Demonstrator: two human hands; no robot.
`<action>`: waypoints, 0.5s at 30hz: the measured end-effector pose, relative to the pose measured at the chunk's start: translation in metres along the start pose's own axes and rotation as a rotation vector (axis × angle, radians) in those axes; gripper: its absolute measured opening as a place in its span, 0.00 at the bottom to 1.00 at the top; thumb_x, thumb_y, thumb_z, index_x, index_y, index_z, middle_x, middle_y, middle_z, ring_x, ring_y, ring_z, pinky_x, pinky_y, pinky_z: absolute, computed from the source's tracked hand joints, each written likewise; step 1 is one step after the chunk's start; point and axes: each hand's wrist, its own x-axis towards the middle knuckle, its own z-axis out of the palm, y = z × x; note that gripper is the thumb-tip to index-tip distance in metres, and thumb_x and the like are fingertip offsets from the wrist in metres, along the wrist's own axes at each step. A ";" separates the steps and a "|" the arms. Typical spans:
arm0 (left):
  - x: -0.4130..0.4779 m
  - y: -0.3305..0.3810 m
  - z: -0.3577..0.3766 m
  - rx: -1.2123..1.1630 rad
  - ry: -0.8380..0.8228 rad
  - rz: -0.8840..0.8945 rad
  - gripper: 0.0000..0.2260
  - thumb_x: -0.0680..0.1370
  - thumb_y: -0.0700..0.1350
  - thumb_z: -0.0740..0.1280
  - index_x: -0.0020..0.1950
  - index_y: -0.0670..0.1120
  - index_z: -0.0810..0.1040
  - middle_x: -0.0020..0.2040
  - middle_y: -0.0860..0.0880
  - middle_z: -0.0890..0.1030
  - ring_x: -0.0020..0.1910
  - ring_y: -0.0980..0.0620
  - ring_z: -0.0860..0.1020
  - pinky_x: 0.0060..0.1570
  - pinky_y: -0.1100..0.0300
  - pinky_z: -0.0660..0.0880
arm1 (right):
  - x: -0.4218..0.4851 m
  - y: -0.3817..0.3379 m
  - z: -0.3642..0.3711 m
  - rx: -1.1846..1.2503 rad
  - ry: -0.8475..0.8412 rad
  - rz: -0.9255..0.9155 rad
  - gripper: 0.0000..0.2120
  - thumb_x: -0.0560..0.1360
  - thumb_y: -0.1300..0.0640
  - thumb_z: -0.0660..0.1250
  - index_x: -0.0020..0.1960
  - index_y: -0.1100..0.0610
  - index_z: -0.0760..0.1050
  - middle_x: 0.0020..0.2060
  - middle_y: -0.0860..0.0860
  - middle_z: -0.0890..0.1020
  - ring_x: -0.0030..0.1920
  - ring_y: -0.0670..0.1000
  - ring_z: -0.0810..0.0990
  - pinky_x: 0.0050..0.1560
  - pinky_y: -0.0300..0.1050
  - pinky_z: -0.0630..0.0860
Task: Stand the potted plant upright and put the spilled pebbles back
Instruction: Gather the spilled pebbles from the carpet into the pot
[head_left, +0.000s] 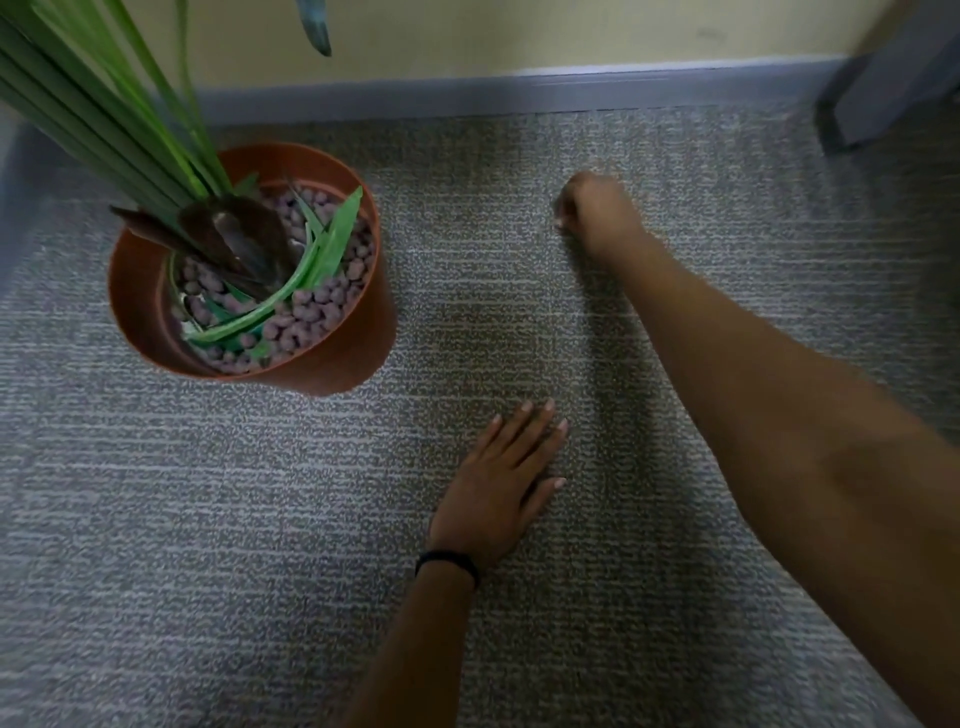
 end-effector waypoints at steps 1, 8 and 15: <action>0.000 0.000 0.000 -0.001 -0.001 0.000 0.23 0.81 0.54 0.51 0.76 0.52 0.55 0.76 0.55 0.50 0.75 0.57 0.44 0.73 0.62 0.38 | 0.000 -0.002 0.002 -0.021 0.024 0.029 0.10 0.74 0.66 0.62 0.54 0.67 0.76 0.54 0.65 0.79 0.55 0.63 0.78 0.56 0.49 0.73; -0.002 0.002 0.000 0.066 0.009 0.008 0.22 0.81 0.52 0.51 0.74 0.49 0.60 0.76 0.51 0.59 0.75 0.52 0.51 0.74 0.53 0.49 | -0.036 0.004 0.021 -0.139 0.164 -0.043 0.11 0.77 0.66 0.58 0.54 0.68 0.76 0.55 0.63 0.77 0.57 0.60 0.74 0.55 0.50 0.71; -0.004 0.003 -0.002 0.085 -0.023 0.063 0.20 0.82 0.45 0.52 0.75 0.48 0.57 0.76 0.52 0.58 0.76 0.51 0.49 0.74 0.50 0.45 | -0.104 0.015 0.027 -0.081 0.189 -0.043 0.10 0.77 0.65 0.59 0.52 0.66 0.78 0.52 0.61 0.78 0.55 0.59 0.73 0.54 0.49 0.69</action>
